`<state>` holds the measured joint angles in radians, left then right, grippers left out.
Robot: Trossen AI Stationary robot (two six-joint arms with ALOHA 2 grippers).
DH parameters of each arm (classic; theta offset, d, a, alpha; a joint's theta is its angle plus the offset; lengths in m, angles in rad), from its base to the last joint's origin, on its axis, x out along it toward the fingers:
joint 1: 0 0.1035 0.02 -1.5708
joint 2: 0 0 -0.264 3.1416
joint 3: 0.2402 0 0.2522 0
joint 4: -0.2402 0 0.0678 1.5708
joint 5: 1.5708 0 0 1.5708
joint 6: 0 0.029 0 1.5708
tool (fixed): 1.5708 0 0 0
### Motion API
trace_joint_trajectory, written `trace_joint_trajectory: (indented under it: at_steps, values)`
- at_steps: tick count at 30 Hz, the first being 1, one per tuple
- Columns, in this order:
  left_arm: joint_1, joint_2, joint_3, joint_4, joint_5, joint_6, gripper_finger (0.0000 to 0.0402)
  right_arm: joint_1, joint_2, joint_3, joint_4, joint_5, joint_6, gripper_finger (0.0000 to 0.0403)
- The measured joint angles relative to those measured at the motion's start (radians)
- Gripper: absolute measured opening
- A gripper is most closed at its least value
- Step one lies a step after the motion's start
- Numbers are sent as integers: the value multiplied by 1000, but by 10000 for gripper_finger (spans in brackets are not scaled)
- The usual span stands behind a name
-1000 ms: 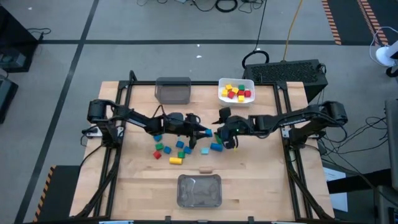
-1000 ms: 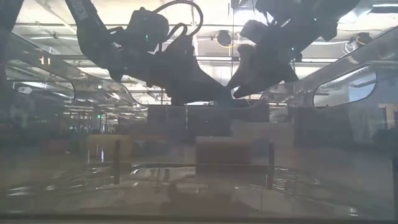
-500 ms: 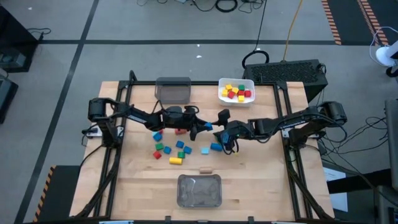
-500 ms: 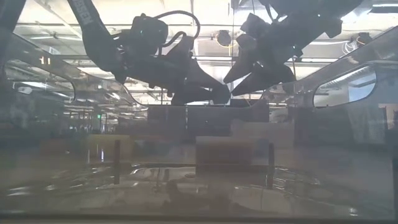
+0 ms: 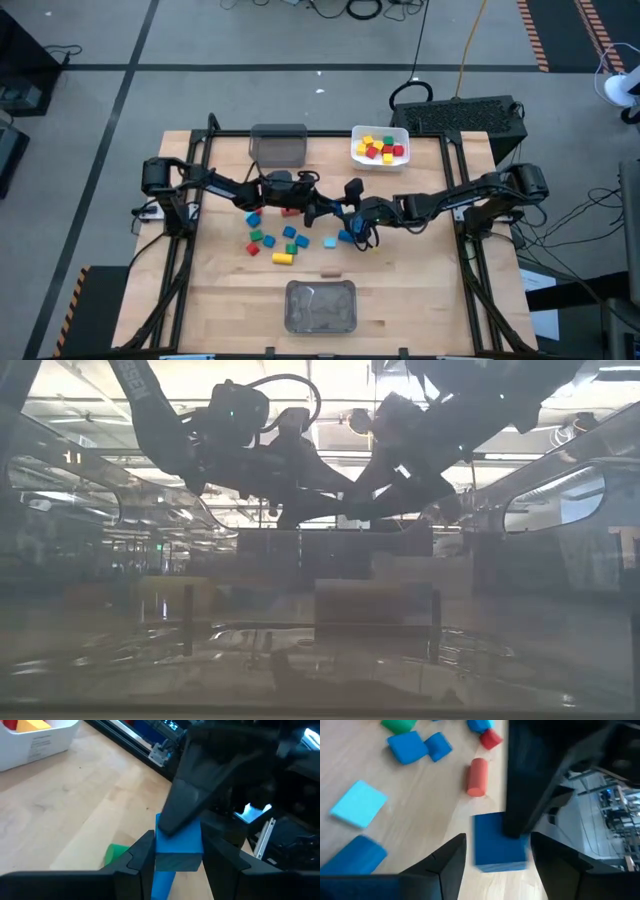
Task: Sort blocks by size
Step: Put the blue square block into the white bin
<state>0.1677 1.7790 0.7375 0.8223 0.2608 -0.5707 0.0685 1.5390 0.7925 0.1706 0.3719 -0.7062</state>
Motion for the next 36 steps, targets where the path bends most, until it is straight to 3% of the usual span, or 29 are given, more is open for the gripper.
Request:
trace_joint_trajectory:
  at_steps: [9,17,27,32,36]
  values:
    - [1,0,1,10,23,-16,139,3,-5,0,-11,22,-2,116]
    - [0,0,1,3,24,1,194,2,-6,0,-23,21,38,116]
    - [72,0,-1,-3,177,3,199,-31,-10,0,-80,101,78,118]
    - [93,-6,-16,-9,187,29,200,-90,-25,0,-127,106,138,120]
    - [100,-64,-29,-117,180,85,201,-152,-67,0,-192,101,177,118]
